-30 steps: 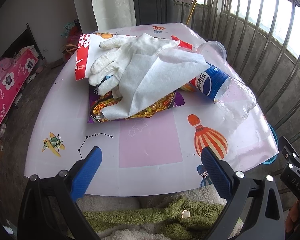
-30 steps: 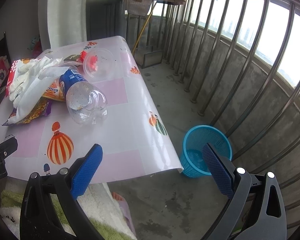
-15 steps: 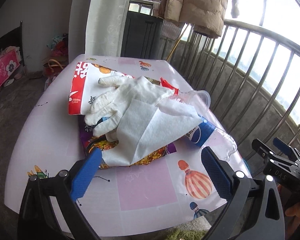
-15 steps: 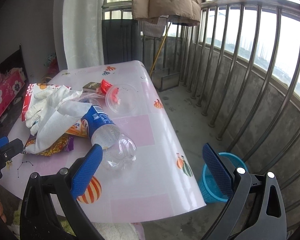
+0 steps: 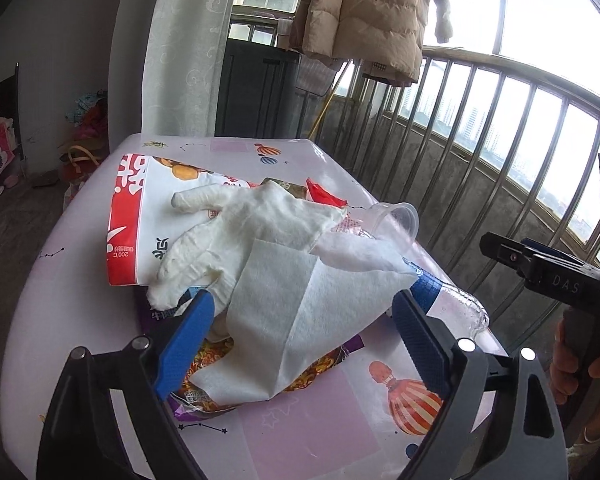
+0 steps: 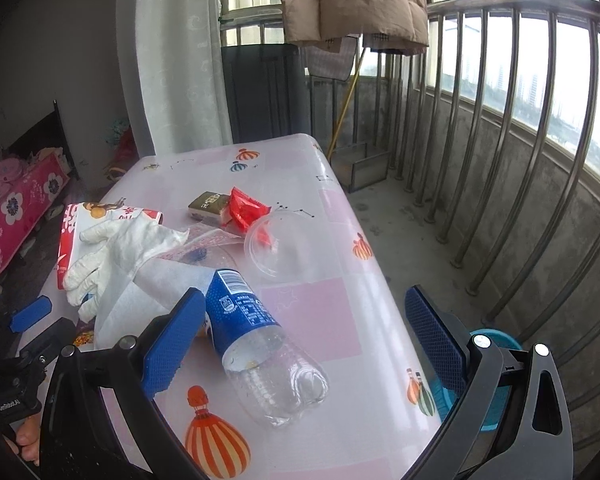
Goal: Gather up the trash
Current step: 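Reach both tools to the pile and grasp the white tissue and glove, then lift the white tissue with the left tool while the right tool lifts the white glove, then open both tools over the blue wastebasket to drop tissue and glove, then return both tools to the table toward the clear bag and cup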
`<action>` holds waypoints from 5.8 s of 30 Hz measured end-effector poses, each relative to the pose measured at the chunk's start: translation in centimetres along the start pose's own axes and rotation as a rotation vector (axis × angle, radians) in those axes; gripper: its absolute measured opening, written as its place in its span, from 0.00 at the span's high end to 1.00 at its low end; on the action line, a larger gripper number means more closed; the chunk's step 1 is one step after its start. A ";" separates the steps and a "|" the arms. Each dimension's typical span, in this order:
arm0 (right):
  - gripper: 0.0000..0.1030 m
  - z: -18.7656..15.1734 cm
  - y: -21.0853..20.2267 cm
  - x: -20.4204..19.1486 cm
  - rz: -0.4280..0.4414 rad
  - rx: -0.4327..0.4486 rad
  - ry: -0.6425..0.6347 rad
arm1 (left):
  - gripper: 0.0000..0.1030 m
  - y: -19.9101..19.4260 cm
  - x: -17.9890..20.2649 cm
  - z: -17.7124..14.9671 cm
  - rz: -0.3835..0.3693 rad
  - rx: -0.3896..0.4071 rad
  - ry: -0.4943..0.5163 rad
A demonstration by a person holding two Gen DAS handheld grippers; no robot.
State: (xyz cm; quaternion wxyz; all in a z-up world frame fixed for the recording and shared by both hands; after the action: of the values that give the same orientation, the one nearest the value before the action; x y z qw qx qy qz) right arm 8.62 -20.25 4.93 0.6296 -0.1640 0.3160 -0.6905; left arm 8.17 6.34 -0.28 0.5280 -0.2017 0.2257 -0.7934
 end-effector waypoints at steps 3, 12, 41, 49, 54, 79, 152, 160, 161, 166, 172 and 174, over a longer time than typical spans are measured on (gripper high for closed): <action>0.09 0.3 0.9 -0.8 0.040 -0.026 0.000 | 0.30 1.1 0.0 -0.3 0.004 -0.020 0.020; 0.12 0.7 2.1 -2.4 0.070 -0.071 -0.013 | 0.76 3.2 -0.4 -1.7 -0.013 -0.099 0.028; 0.47 2.9 7.9 -7.9 0.396 -0.293 0.154 | 1.00 -4.1 -9.1 -1.6 0.062 0.043 -0.243; 0.59 2.2 11.1 -9.4 0.339 -0.345 0.136 | 1.00 -2.4 -9.9 -2.4 0.060 0.006 -0.266; 0.68 2.2 11.5 -9.1 0.326 -0.346 0.137 | 1.00 -2.1 -10.3 -2.7 0.057 -0.002 -0.278; 0.97 4.9 8.2 -10.7 0.523 -0.226 0.105 | 1.00 -4.0 -9.9 -2.2 0.040 0.080 -0.275; 0.53 -8.0 5.9 41.1 -0.331 -0.008 0.966 | 0.58 31.0 46.6 5.8 -0.588 -0.549 0.279; 0.14 -2.3 -1.0 34.9 -0.454 0.180 0.738 | 0.32 21.2 40.4 8.5 -0.613 -0.315 0.273; 0.10 -1.7 -1.7 33.7 -0.470 0.194 0.695 | 0.31 20.1 39.4 8.7 -0.590 -0.290 0.290; 0.08 0.5 -3.8 27.2 -0.528 0.244 0.450 | 0.18 15.2 34.3 9.0 -0.501 -0.234 0.342; 0.08 1.5 -4.5 20.9 -0.502 0.257 0.283 | 0.06 9.3 27.5 8.8 -0.474 -0.187 0.245; 0.08 1.9 -4.6 18.9 -0.493 0.258 0.237 | 0.06 7.6 25.0 8.9 -0.473 -0.170 0.194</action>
State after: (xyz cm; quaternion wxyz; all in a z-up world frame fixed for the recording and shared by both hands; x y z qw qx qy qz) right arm 3.39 -39.08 6.05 0.4174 -0.0728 0.2476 -0.8713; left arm 9.81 -20.78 4.63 0.2851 -0.2153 0.2876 -0.8886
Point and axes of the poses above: each gripper's, at about its wrist camera, not at the fingertips, and y roughly the way its jaws point, x to its right, z to its top, the point moved 1 cm from there along y, roughly the way its jaws point, and after that the axes turned 8 degrees about y, right-handed, at the moved point
